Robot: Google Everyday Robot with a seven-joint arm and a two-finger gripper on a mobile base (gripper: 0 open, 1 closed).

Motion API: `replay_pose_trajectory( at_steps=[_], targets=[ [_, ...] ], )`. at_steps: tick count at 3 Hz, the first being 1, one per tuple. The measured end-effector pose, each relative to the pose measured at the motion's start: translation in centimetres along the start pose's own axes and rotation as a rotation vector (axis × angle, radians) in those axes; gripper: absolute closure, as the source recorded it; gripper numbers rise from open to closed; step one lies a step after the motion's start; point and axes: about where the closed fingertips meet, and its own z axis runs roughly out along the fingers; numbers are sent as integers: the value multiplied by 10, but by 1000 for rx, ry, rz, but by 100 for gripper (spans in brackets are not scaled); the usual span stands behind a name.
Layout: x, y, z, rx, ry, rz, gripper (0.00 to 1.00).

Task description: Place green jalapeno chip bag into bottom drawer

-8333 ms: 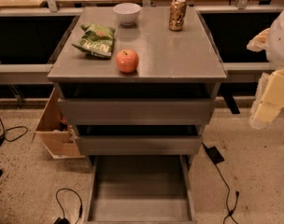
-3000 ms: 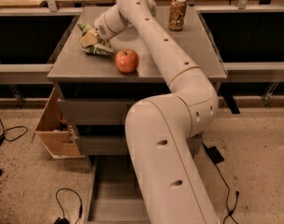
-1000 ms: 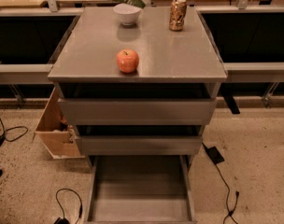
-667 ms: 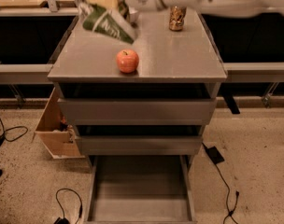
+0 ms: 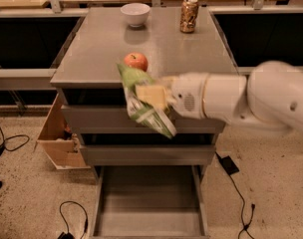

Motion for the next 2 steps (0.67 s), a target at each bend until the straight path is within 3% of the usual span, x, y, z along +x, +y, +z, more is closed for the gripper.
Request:
replay_pose_trajectory(
  at_steps=[1,2],
  targets=[
    [122,-73,-17,99,69,161,100],
    [165,-112,-15,166,99,199,100]
  ],
)
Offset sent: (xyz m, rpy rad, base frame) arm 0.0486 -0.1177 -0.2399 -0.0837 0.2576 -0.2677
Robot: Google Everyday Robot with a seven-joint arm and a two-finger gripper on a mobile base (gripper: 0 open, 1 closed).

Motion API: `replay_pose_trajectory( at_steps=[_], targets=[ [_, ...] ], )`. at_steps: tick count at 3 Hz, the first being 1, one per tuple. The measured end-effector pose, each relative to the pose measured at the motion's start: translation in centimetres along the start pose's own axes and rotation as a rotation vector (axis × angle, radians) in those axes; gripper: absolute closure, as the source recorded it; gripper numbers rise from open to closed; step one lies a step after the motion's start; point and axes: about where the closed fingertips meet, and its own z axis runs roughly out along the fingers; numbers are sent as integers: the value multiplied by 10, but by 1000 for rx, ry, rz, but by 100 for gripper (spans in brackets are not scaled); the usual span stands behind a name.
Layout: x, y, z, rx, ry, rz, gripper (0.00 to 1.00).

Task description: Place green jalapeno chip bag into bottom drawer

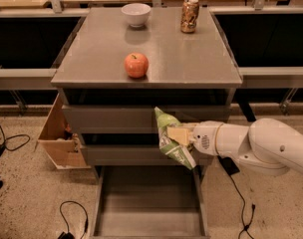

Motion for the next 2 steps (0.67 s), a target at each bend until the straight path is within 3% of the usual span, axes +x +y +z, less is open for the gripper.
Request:
replay_pose_trajectory(
  at_steps=[2],
  targets=[
    [14,-10,16,2,38,22,100]
  ],
)
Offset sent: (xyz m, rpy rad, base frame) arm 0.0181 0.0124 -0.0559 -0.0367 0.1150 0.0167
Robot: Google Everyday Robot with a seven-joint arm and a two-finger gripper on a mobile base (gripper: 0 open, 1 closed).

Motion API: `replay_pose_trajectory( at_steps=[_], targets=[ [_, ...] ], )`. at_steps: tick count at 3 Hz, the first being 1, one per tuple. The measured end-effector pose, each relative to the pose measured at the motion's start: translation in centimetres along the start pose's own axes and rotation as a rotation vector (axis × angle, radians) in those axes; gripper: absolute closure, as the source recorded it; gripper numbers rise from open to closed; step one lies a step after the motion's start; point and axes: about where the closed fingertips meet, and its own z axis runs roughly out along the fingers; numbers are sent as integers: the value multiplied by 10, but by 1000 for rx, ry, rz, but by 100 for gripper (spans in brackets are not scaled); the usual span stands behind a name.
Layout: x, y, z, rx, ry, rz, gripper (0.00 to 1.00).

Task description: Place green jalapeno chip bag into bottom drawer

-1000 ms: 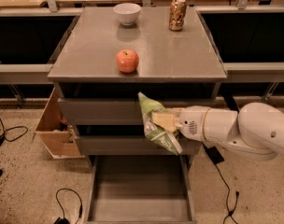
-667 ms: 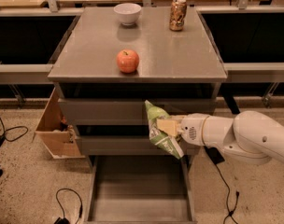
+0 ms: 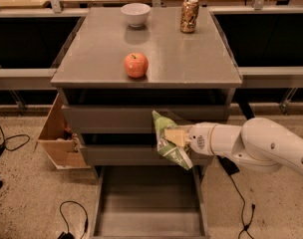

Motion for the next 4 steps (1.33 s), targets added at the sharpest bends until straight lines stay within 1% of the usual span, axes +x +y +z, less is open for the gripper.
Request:
replay_pose_trajectory(
  at_steps=[1,2,3,4],
  targets=[
    [56,-11,28,-30,35,45,100],
    [130,-23,52,-47,39,49,100],
    [202,-42,75,-51,44,71,100],
    [204,-42,81,-59,50,66,100]
  ],
)
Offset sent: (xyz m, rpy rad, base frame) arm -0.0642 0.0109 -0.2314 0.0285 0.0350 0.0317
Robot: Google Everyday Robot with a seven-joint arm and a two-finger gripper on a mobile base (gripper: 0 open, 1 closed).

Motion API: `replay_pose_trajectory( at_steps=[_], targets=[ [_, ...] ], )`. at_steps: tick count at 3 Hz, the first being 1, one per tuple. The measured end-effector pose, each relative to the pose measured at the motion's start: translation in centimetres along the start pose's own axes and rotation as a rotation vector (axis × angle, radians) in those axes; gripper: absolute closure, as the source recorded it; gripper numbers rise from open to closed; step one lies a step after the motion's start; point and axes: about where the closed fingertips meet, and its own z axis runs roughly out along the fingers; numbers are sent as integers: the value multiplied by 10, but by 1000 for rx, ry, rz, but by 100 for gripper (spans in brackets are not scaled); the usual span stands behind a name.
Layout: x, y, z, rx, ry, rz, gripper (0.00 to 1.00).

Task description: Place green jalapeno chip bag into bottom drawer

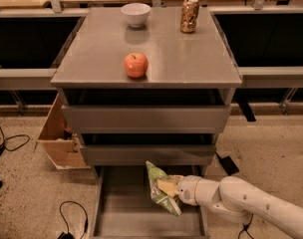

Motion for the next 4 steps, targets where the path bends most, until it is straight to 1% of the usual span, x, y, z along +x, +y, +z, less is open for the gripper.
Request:
replay_pose_trajectory(
  at_steps=[1,2,3,4],
  targets=[
    [13,-16,24,-38,22,-45,100],
    [40,-47,75,-135,28,-169,100],
    [70,-84,123,-222,38,-258,100],
    [84,-102,140,-247,44,-279,100]
  ],
)
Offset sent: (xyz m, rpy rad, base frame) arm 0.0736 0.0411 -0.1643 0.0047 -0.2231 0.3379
